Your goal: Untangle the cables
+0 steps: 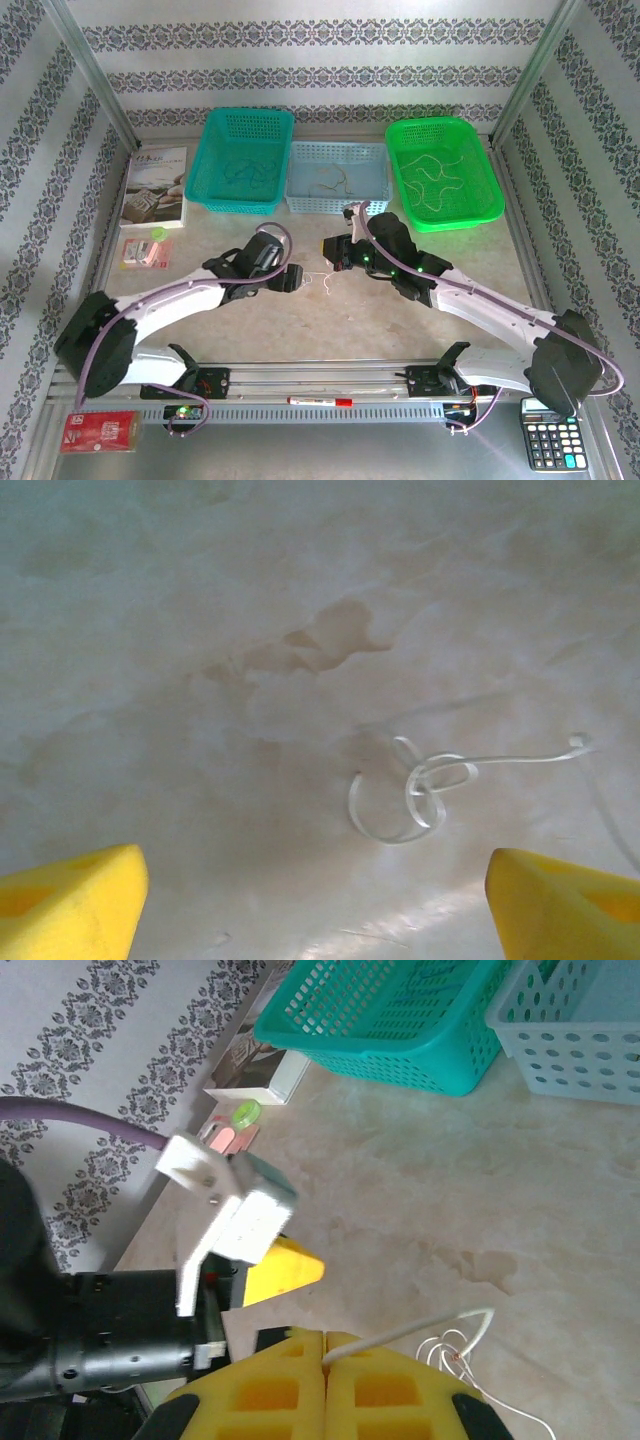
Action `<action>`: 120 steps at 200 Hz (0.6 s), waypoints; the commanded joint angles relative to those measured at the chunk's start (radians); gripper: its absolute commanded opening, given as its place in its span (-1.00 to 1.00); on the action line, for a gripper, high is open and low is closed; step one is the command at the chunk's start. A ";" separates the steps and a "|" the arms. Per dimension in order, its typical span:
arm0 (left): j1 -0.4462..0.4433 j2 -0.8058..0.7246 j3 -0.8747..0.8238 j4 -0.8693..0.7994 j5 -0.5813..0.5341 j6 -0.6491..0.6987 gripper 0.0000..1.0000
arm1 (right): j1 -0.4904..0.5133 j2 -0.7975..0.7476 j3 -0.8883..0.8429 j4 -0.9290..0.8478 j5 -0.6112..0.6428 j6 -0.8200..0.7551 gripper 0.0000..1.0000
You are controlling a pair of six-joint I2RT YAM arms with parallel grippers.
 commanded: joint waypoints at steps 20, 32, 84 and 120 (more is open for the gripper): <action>-0.014 0.085 0.050 -0.098 -0.116 0.059 0.77 | -0.016 -0.038 -0.027 0.021 -0.012 0.014 -1.00; -0.014 0.095 0.055 -0.090 -0.116 0.064 0.78 | -0.017 -0.046 -0.031 0.023 -0.011 0.015 -1.00; -0.014 0.157 0.090 -0.075 -0.101 0.084 0.78 | -0.025 -0.055 -0.035 0.021 -0.014 0.017 -1.00; -0.014 0.187 0.099 -0.068 -0.094 0.089 0.78 | -0.030 -0.062 -0.037 0.022 -0.014 0.018 -1.00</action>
